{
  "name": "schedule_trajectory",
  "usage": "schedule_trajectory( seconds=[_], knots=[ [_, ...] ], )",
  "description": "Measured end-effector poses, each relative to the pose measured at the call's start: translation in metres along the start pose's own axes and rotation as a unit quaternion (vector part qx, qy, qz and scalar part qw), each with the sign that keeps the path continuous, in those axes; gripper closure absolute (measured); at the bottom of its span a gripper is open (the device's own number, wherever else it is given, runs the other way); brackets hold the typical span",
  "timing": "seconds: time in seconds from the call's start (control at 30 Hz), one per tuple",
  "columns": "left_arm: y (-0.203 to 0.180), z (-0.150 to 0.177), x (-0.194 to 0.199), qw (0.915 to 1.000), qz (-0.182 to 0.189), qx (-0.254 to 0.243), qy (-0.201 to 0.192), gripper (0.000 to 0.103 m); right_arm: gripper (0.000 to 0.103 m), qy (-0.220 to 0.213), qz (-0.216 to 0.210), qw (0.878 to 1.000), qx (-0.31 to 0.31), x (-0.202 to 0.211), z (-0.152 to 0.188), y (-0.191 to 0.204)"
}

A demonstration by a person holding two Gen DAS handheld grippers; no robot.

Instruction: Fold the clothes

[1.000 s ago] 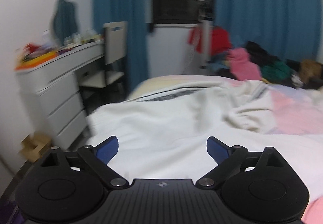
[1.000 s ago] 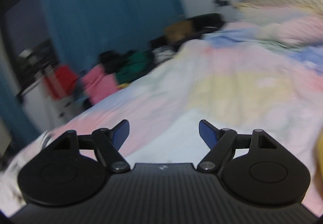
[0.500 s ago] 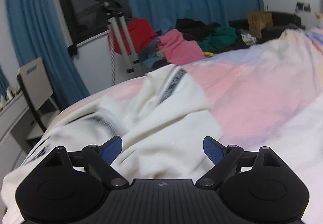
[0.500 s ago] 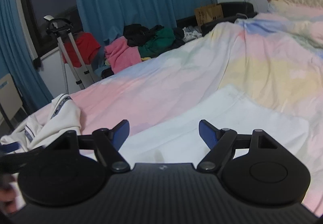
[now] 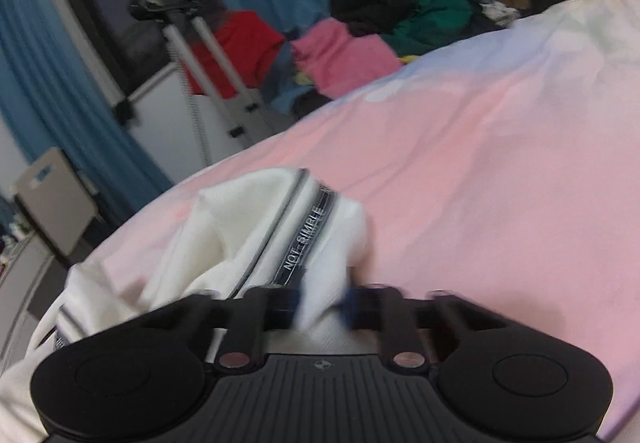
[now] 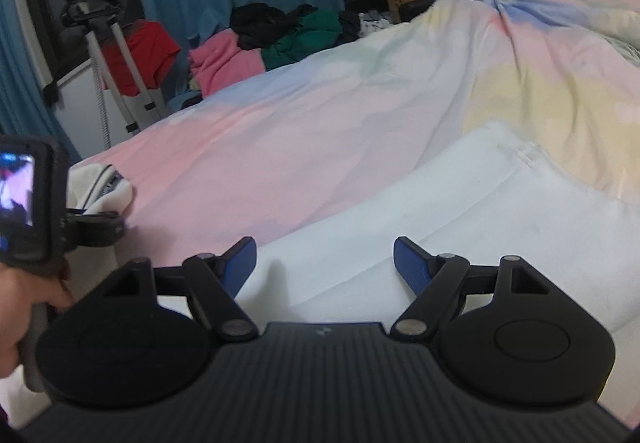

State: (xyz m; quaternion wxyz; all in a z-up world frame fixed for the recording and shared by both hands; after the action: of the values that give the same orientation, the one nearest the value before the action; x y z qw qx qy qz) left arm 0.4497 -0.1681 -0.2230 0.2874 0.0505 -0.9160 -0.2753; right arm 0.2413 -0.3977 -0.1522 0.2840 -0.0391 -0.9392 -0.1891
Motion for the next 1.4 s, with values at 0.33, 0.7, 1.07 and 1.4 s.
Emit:
schedule_trajectory(
  seconds=[0.33, 0.7, 1.07, 1.4],
  knots=[
    [0.097, -0.076, 0.111, 0.9440, 0.230, 0.173, -0.163, 0.092, 0.025, -0.023, -0.001, 1.000, -0.014, 0.026, -0.006, 0.000],
    [0.108, -0.013, 0.044, 0.9352, 0.225, 0.266, -0.063, 0.088, 0.025, -0.015, -0.010, 0.999, -0.049, 0.027, -0.007, -0.010],
    [0.106, 0.040, 0.078, 0.9567, 0.192, 0.211, -0.057, 0.018, 0.025, -0.014, -0.068, 0.993, -0.100, 0.021, -0.001, -0.018],
    [0.200, 0.172, 0.231, 0.9445, 0.135, 0.299, -0.014, 0.012, 0.024, 0.042, -0.312, 0.916, -0.250, 0.013, 0.014, -0.019]
  ],
)
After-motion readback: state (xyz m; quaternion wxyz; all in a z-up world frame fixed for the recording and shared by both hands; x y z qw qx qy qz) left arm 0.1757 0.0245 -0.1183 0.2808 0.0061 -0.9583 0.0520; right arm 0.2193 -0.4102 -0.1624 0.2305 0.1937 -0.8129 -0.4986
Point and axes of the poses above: each gripper's, at about its wrist camera, not at the fingertips, and x roughly against the way its jaws point, y to its left, z to its underside, the point moved 1 cm from there along -x, roughly the way its jaws point, and after that the axes turned 8 degrees about -z, right-handed, at the moved point
